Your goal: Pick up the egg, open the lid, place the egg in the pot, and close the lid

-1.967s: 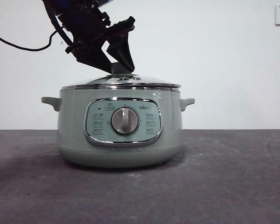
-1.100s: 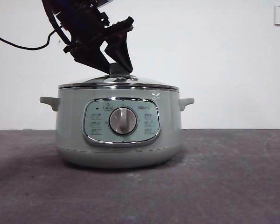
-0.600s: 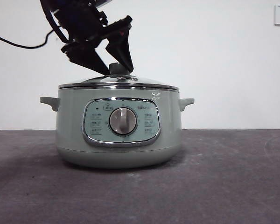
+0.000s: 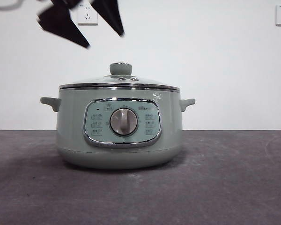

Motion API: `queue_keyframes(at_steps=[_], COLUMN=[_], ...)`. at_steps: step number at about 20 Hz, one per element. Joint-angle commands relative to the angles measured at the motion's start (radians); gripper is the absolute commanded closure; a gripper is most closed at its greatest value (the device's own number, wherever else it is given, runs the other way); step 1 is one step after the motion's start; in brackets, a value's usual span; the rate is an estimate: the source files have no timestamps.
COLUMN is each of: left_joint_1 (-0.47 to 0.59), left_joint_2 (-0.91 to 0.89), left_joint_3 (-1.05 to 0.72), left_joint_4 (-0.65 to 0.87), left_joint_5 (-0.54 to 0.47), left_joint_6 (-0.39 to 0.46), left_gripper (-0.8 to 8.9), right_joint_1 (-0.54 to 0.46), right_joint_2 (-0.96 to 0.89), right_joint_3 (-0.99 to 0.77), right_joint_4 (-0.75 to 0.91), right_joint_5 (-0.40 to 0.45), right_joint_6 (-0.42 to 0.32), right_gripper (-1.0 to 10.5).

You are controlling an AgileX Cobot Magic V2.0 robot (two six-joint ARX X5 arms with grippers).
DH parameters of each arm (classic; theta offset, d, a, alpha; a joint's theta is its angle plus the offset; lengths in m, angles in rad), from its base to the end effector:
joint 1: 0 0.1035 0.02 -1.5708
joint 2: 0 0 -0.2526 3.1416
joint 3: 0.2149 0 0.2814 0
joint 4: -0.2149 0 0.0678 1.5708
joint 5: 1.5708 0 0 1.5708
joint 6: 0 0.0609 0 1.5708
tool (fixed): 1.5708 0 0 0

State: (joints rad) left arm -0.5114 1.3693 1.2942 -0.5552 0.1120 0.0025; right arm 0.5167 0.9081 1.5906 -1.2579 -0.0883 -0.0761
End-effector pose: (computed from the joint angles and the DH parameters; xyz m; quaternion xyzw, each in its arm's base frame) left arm 0.3034 -0.1781 0.3146 0.0626 0.3034 -0.2920 0.9049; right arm 0.1259 0.0777 0.4527 -0.0951 0.2662 0.2960 0.9124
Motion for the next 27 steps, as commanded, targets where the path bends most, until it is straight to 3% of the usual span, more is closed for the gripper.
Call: queue_keyframes(at_steps=[1, 5, 7, 8, 10, 27], left_joint_1=[0.002, 0.002, 0.002, 0.002, 0.002, 0.002], left_joint_2=[-0.076, -0.219, -0.307, -0.344, -0.400, -0.436], left_joint_3=[-0.010, -0.010, -0.010, -0.010, -0.010, -0.010], left_joint_4=[-0.090, -0.249, -0.324, -0.354, -0.396, -0.433], left_joint_5=[0.024, 0.107, 0.153, 0.164, 0.182, 0.178], left_joint_6=[-0.003, -0.012, -0.029, -0.029, -0.029, -0.029], left_gripper=[1.86, 1.89, 2.21, 3.71, 8.40, 8.16], right_joint_1=[0.002, 0.002, 0.002, 0.002, 0.002, 0.001], right_joint_2=[0.021, 0.069, 0.096, 0.108, 0.127, 0.145], right_joint_3=[0.000, 0.000, 0.000, 0.000, 0.000, 0.000], right_joint_4=[-0.032, -0.112, -0.114, -0.113, -0.113, -0.112], right_joint_5=[-0.058, -0.151, -0.150, -0.150, -0.150, -0.145], right_joint_6=[0.024, 0.024, 0.026, 0.026, 0.026, 0.044], right_gripper=[5.4, 5.4, 5.5, 6.3, 9.5, 9.5])
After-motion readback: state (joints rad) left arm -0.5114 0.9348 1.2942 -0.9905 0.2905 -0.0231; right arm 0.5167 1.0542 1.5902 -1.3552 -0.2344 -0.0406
